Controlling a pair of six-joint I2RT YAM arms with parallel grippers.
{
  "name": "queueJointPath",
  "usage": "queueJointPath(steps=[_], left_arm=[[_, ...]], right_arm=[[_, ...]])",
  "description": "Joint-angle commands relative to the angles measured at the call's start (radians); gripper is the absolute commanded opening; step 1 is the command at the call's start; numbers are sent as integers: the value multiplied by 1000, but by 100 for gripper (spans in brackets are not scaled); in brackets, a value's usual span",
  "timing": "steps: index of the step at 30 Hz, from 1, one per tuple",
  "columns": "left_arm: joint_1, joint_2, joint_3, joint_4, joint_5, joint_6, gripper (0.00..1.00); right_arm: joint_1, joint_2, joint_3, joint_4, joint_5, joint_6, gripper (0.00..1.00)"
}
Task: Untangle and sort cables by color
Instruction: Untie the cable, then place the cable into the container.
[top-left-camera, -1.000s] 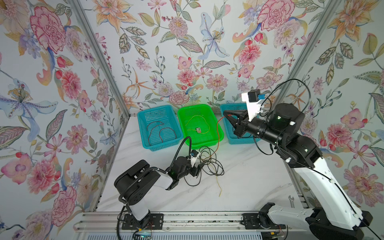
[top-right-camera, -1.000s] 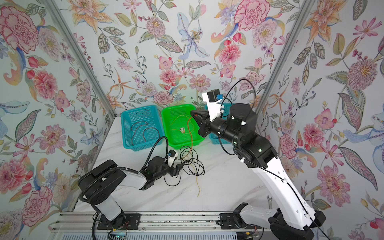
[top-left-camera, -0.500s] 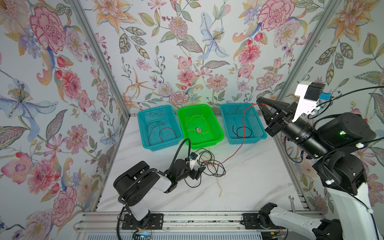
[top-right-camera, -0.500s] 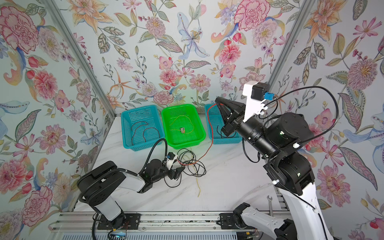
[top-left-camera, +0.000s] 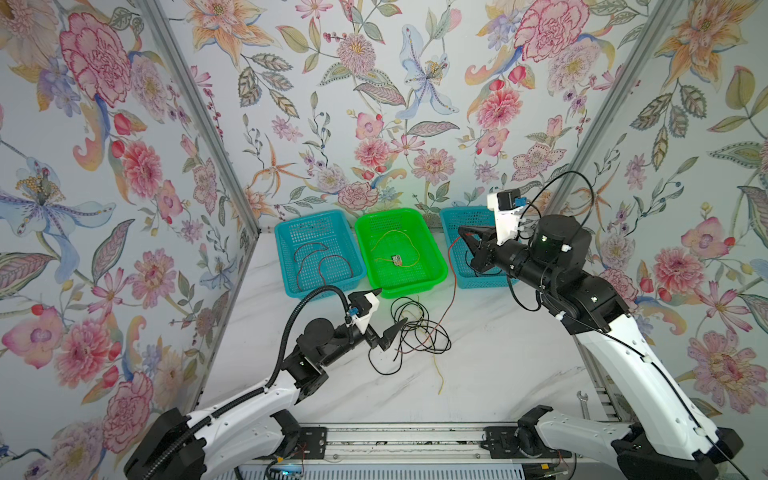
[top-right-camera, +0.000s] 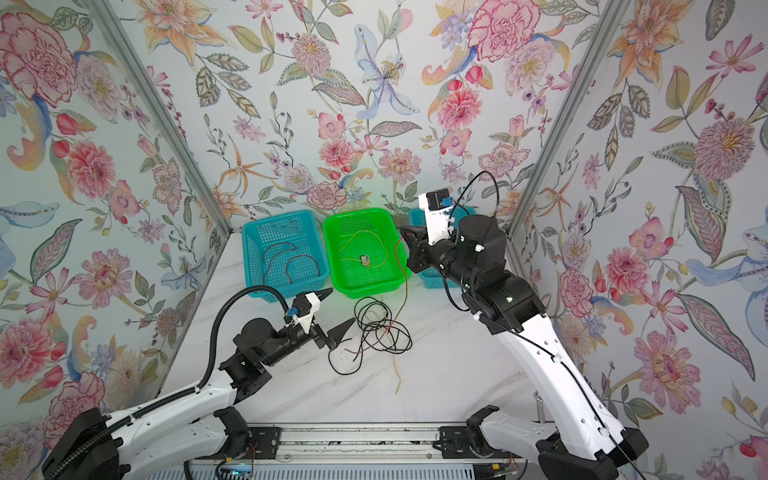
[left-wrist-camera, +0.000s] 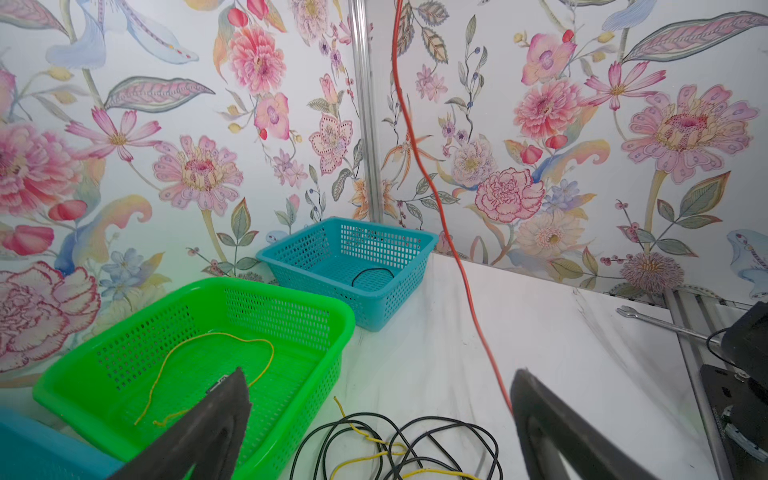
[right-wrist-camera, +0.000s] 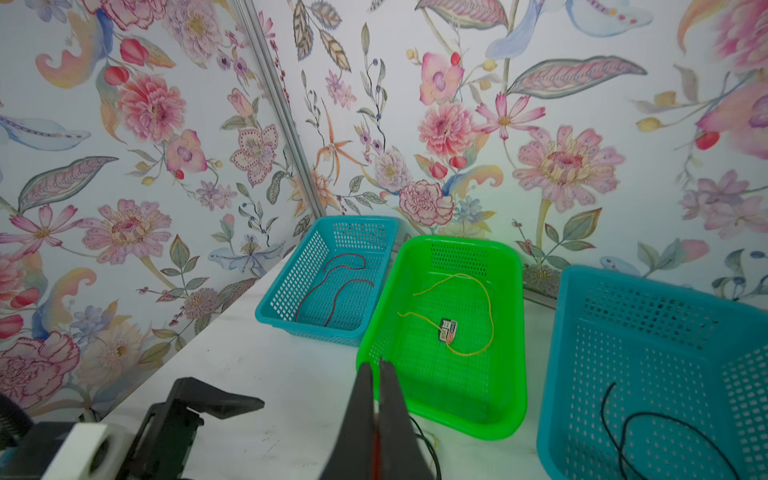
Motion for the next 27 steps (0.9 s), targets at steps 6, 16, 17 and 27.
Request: queueJointPath(steps=[6, 16, 17, 27], left_arm=[[-7, 181, 173, -45, 66, 76, 99], [-9, 486, 297, 132, 208, -11, 86], [-9, 495, 302, 137, 222, -13, 82], [-2, 518, 304, 99, 290, -24, 17]], right_arm=[[29, 27, -91, 164, -168, 96, 0], [82, 37, -112, 227, -202, 136, 0], [84, 37, -115, 231, -205, 138, 0], [84, 47, -130, 249, -206, 141, 0]])
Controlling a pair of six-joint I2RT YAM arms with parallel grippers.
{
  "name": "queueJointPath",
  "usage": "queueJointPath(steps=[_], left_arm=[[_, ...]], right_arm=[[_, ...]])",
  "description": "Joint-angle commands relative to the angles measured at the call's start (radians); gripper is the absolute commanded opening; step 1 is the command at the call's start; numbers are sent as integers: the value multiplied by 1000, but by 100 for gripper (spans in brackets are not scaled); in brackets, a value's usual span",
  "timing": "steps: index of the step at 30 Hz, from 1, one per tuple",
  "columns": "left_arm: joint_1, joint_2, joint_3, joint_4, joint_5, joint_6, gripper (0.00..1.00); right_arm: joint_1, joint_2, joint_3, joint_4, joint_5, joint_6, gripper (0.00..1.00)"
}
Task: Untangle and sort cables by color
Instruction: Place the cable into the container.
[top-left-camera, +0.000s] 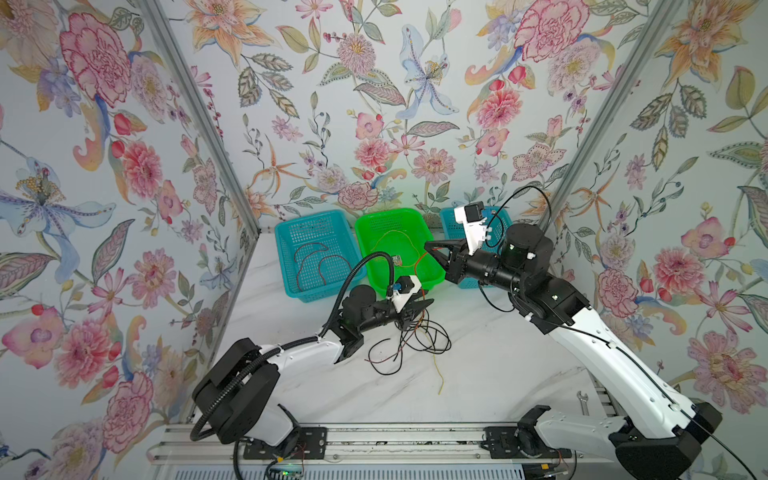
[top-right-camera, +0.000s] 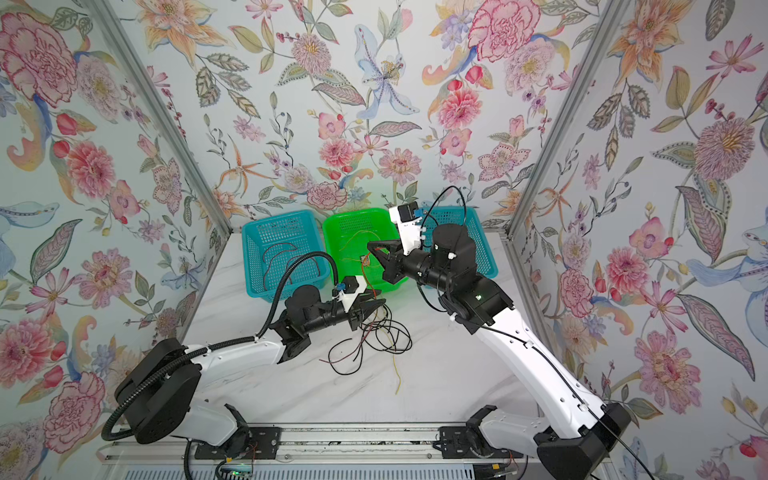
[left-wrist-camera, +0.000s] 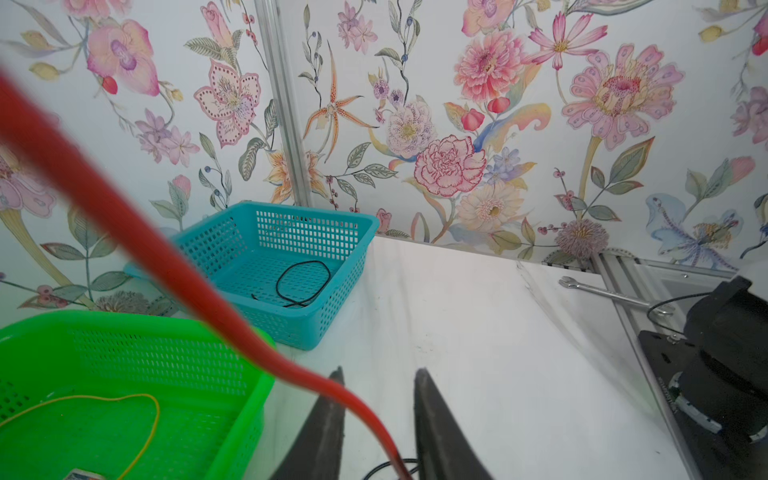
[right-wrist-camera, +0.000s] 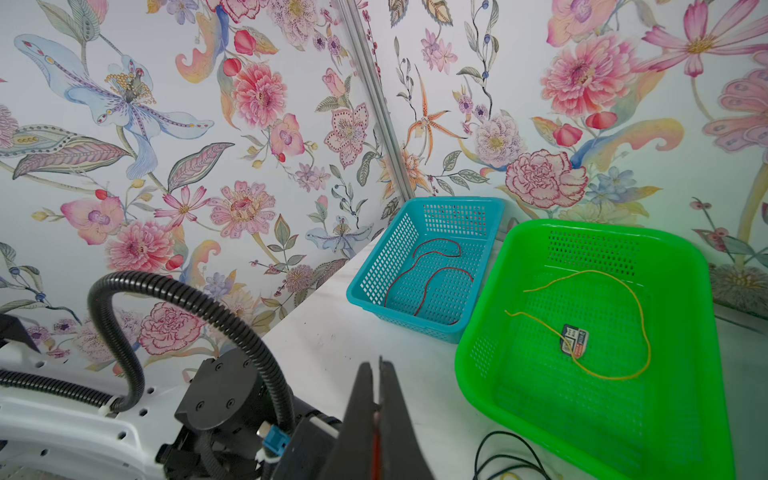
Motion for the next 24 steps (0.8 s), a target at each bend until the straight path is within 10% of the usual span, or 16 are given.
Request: queueJointPath(steps=[1, 6, 9, 13, 24], left_arm=[[4, 0, 6, 2, 34, -1, 11], [31, -31, -30, -3, 19, -6, 0], [85, -61, -42, -30, -9, -3, 0], [190, -114, 21, -143, -44, 27, 0], [525, -78, 316, -348, -137, 81, 0]], right_arm=[[6, 5, -17, 38, -8, 12, 0], [2, -4, -39, 44, 5, 17, 2], [-7, -17, -63, 44, 16, 25, 41], [-33, -41, -122, 45, 25, 37, 65], [-63, -59, -312, 21, 29, 50, 71]])
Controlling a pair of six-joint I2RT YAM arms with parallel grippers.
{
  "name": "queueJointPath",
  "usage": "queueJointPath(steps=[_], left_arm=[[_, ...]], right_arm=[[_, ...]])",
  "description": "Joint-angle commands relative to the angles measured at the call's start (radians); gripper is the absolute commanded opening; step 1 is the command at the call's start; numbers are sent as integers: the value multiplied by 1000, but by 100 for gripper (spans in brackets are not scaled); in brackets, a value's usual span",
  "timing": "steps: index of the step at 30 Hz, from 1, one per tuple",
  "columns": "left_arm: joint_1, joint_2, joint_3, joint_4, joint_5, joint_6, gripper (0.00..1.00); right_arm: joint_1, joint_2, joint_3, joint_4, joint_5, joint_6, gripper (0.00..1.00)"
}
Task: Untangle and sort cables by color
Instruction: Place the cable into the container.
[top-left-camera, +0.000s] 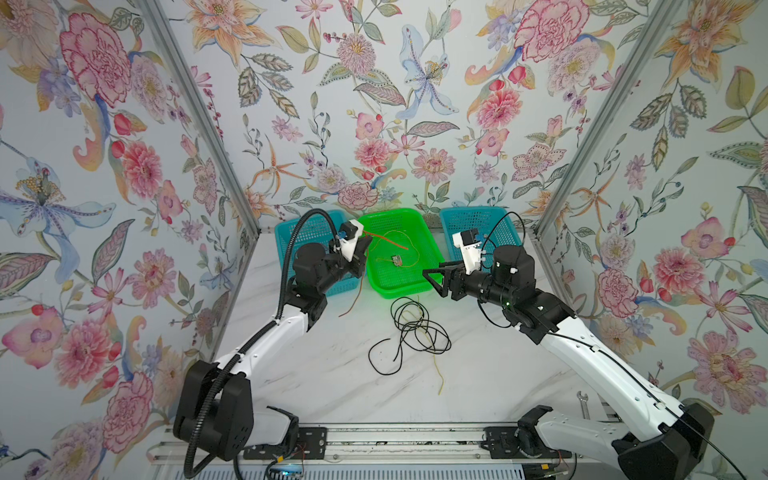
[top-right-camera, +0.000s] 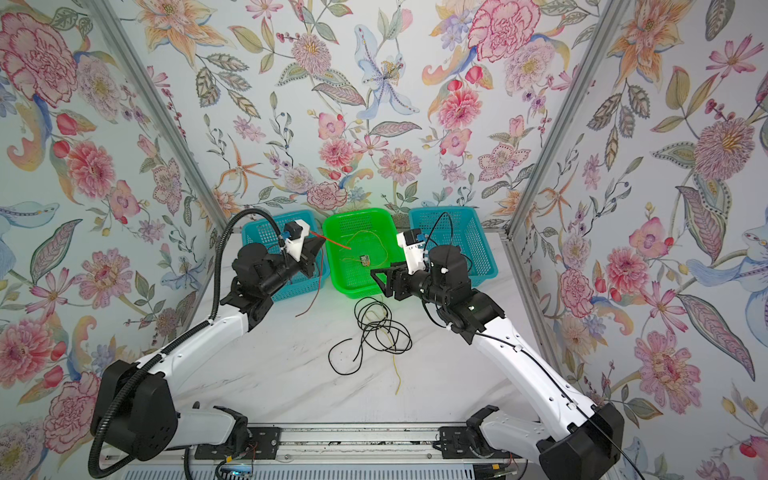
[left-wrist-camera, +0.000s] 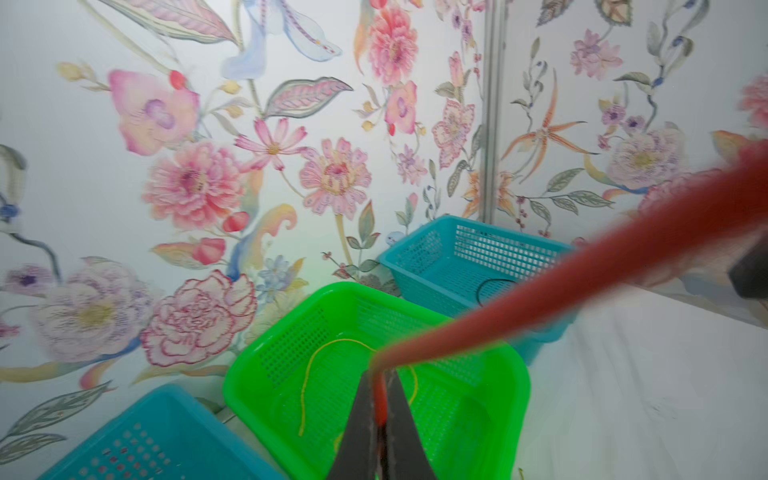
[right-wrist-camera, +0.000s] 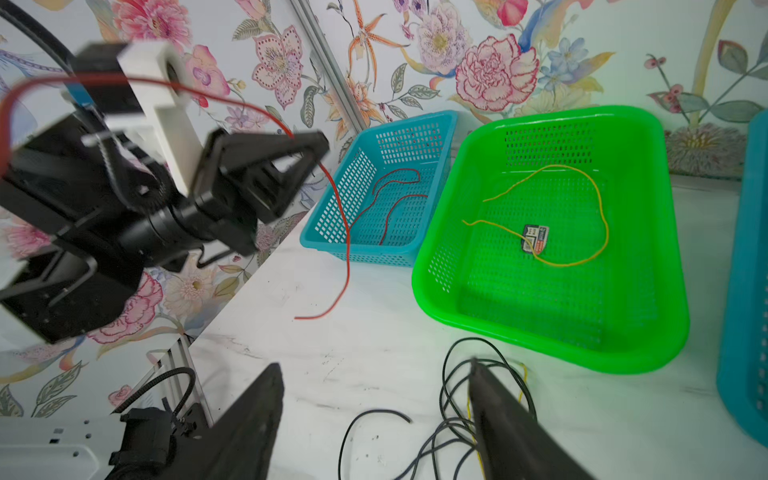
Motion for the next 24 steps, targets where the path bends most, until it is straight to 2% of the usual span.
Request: queueJointPath(steps=[1, 6, 15, 18, 24], left_arm=[[94, 52, 94, -48, -37, 6, 0], [189, 216, 271, -66, -44, 16, 0], [241, 600, 655, -293, -138, 105, 0], [241, 695, 719, -343, -187, 106, 0], [241, 801, 782, -406, -319, 110, 0]], right_arm=[[-1, -10, -50, -2, 5, 14, 71], [6, 1, -120, 12, 15, 19, 71], [13, 10, -175, 27, 31, 18, 72], [13, 14, -176, 26, 31, 16, 72], [14, 17, -181, 22, 29, 12, 72]])
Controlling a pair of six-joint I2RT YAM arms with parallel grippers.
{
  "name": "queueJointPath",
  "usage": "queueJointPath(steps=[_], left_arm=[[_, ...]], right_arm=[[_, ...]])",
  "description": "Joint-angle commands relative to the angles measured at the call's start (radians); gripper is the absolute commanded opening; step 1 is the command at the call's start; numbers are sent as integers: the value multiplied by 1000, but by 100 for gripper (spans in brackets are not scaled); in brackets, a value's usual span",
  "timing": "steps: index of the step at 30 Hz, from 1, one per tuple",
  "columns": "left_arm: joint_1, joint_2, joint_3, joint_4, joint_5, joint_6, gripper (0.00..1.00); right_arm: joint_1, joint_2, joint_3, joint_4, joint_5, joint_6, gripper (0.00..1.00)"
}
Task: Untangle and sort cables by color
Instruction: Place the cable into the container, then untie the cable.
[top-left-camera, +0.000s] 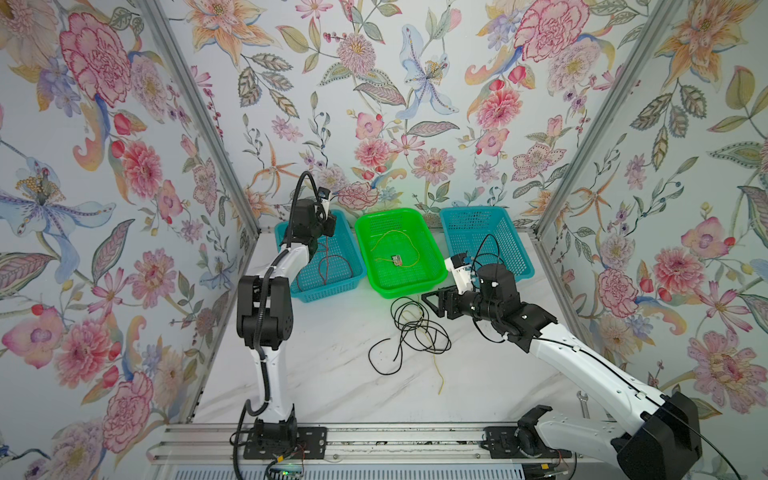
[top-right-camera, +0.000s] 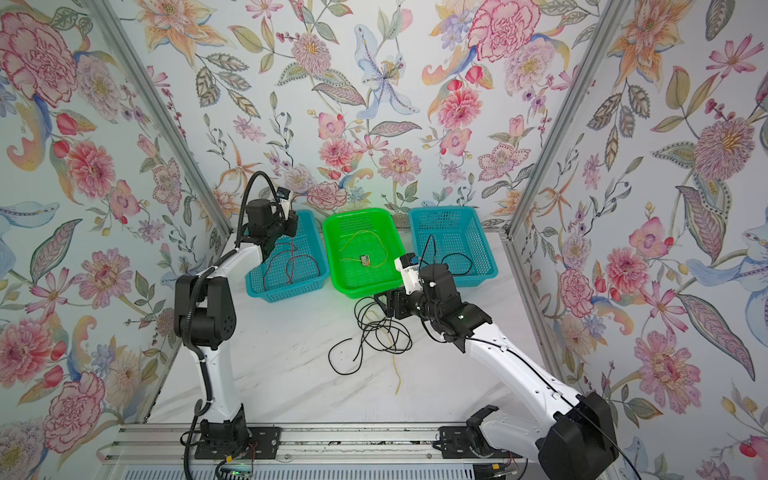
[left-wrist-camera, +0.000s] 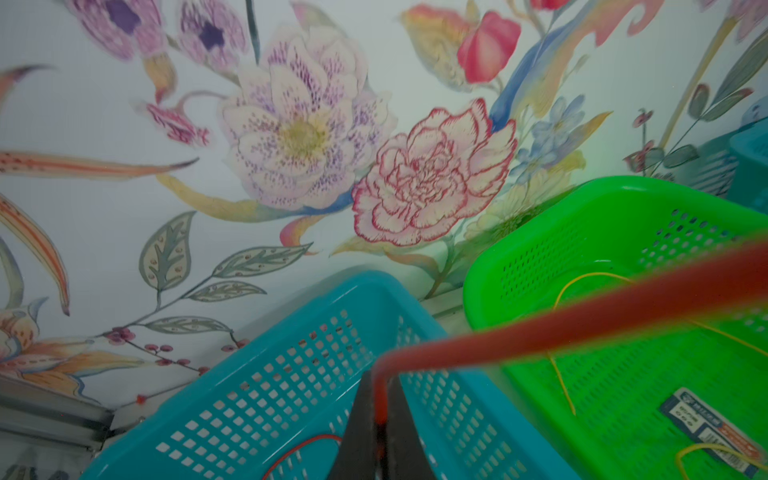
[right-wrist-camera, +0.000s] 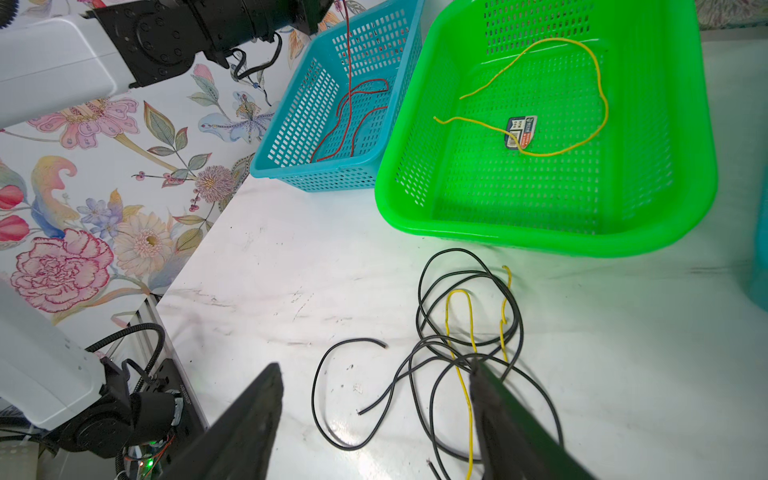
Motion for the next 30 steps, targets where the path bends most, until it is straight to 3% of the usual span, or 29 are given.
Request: queueJointPath(steps=[1, 6, 8, 11, 13, 14, 18, 24, 30], left_arm=[[6, 42, 62, -76, -115, 26, 0], [6, 39, 37, -108, -238, 30, 0], [6, 16, 2, -103, -269, 34, 10], [6, -35, -59, -85, -318, 31, 54], [5, -80, -114, -55, -327, 23, 90], [7, -104, -147, -38, -323, 21, 99], [6, -224, -280, 34, -288, -8, 99], [-13, -500, -565, 211, -124, -118, 99], [-141, -756, -795, 235, -105, -104, 99]], right_arm=[[7, 8, -20, 18, 9, -3, 72], [9, 30, -21, 17, 17, -5, 72], [11, 53, -14, 8, 26, -7, 72], [25, 107, 15, -41, 72, -32, 72], [39, 146, 39, -82, 118, -50, 72], [45, 166, 47, -98, 138, -57, 72], [65, 228, 53, -131, 176, -74, 71], [166, 264, 16, -185, 242, -146, 68], [258, 281, 22, -350, 361, -237, 57]])
